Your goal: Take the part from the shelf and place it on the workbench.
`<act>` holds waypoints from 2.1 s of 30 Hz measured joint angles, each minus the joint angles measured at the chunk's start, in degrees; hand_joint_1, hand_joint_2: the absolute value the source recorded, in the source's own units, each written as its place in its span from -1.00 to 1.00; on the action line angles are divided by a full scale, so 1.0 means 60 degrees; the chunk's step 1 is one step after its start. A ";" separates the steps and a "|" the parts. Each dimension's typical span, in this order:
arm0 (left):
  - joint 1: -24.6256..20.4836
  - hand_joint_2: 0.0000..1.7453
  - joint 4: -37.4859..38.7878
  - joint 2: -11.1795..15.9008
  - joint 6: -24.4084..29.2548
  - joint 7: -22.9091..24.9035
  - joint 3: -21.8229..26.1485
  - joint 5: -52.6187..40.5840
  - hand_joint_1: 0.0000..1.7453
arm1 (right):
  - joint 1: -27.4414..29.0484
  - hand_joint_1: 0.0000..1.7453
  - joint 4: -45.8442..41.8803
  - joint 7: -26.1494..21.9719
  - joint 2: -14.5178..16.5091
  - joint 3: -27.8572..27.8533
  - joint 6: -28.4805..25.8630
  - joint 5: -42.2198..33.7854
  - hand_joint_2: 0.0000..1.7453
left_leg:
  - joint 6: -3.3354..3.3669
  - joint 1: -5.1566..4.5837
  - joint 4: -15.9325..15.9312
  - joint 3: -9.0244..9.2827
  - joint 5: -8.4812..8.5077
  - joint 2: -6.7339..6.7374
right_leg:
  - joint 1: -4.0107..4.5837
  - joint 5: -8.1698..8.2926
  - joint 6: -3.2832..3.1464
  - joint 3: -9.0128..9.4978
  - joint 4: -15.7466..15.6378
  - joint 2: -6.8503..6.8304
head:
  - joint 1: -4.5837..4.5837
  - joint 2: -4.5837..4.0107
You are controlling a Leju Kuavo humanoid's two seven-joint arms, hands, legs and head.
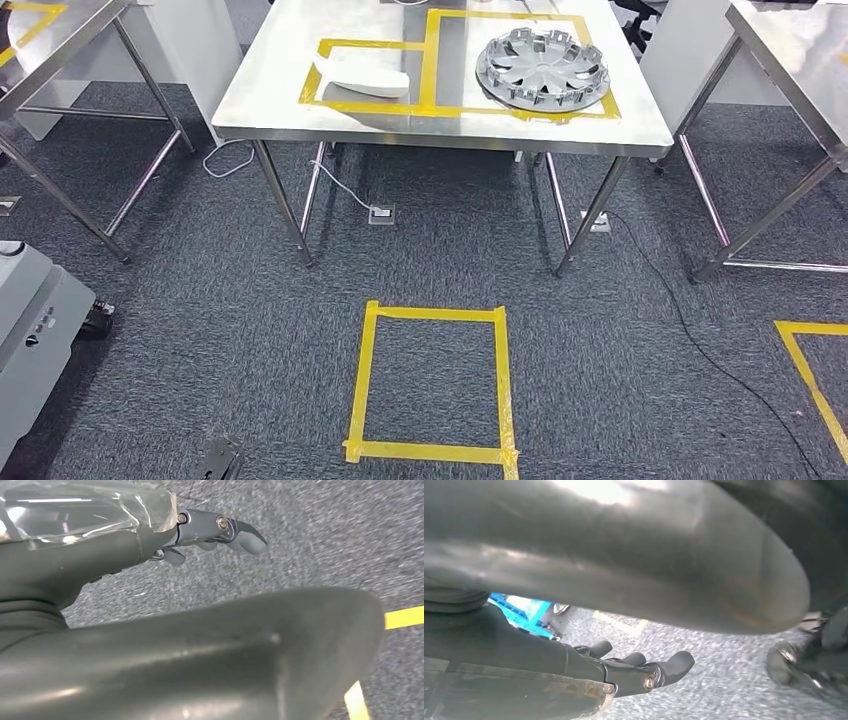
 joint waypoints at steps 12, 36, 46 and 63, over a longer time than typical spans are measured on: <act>0.0025 -1.00 0.0033 -0.0064 -0.0059 0.0020 -0.0048 -0.0044 -1.00 | 0.0029 -1.00 0.0000 -0.0021 -0.0102 0.0019 0.0025 -0.0158 -1.00 | -0.0575 0.0058 0.1078 -0.0879 -0.0429 -0.0048 | 0.0025 0.0928 -0.0356 0.1728 -0.2892 -0.0026 | 0.0003 -0.0001; -0.0022 -1.00 0.0060 -0.0087 -0.0266 0.0125 -0.0290 0.0062 -1.00 | 0.0129 -1.00 -0.0009 -0.0146 -0.0161 0.0086 0.0099 -0.0071 -1.00 | -0.0272 -0.0002 0.0081 -0.0334 0.0343 -0.0203 | -0.0012 0.0660 0.0121 0.1790 -0.2739 0.0191 | 0.0023 -0.0001; 0.0025 -1.00 0.0076 -0.0059 -0.0195 0.0142 -0.0421 0.0211 -1.00 | 0.0127 -1.00 -0.0033 -0.0122 -0.0151 0.0171 0.0114 -0.0136 -1.00 | -0.0706 0.0114 0.3001 -0.1475 -0.1202 -0.0100 | 0.0049 0.0984 -0.0388 0.1564 -0.2825 -0.0368 | -0.0005 -0.0001; -0.0065 -1.00 0.0082 -0.0073 -0.0086 0.0113 -0.0772 0.0338 -1.00 | 0.0081 -1.00 -0.0040 -0.0059 -0.0128 0.0288 0.0133 -0.0314 -1.00 | -0.0091 0.0025 -0.0077 0.0038 0.0135 -0.0486 | 0.0037 0.0129 0.0011 0.0504 -0.0487 -0.0050 | 0.0042 0.0000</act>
